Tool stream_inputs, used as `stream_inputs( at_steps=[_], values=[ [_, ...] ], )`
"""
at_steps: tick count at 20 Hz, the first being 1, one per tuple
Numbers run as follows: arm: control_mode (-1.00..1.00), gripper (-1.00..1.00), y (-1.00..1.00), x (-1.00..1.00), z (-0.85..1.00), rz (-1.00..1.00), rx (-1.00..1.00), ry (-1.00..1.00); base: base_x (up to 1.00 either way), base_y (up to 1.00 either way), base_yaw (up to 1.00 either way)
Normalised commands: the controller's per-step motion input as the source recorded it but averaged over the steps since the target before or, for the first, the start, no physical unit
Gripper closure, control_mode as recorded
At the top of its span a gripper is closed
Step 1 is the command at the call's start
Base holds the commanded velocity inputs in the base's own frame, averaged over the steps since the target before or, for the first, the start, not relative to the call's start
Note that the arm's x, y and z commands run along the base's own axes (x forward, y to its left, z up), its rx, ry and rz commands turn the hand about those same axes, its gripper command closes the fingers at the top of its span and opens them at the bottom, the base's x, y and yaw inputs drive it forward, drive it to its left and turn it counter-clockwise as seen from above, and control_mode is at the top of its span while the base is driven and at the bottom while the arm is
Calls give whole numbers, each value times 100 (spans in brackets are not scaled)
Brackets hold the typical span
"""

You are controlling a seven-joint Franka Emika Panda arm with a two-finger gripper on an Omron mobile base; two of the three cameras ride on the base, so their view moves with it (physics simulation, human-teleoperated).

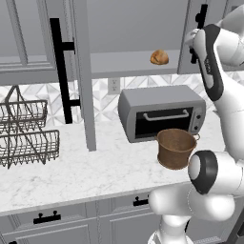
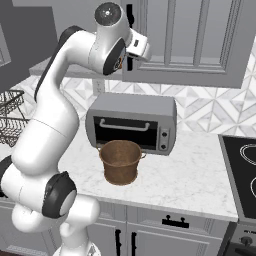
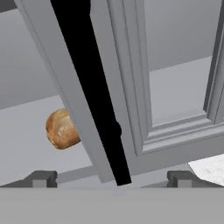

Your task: Open the cabinet, pick up the bread from the cabinet and place it in the basket. Then move the basket to the dining counter.

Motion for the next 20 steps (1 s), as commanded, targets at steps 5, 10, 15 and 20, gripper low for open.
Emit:
stream_inputs(
  at_steps=[5, 10, 15, 20],
  values=[
    [-100, -100, -17, 40, 0, 0, -1, -1, 0, 0, 0],
    [-100, -100, 0, 21, 0, 0, -8, -7, 0, 0, 0],
    [-100, -100, 0, 25, 0, 0, -12, -11, 0, 0, 0],
    [-100, -100, 4, 30, -2, 0, -7, -13, 0, 0, 0]
  ],
)
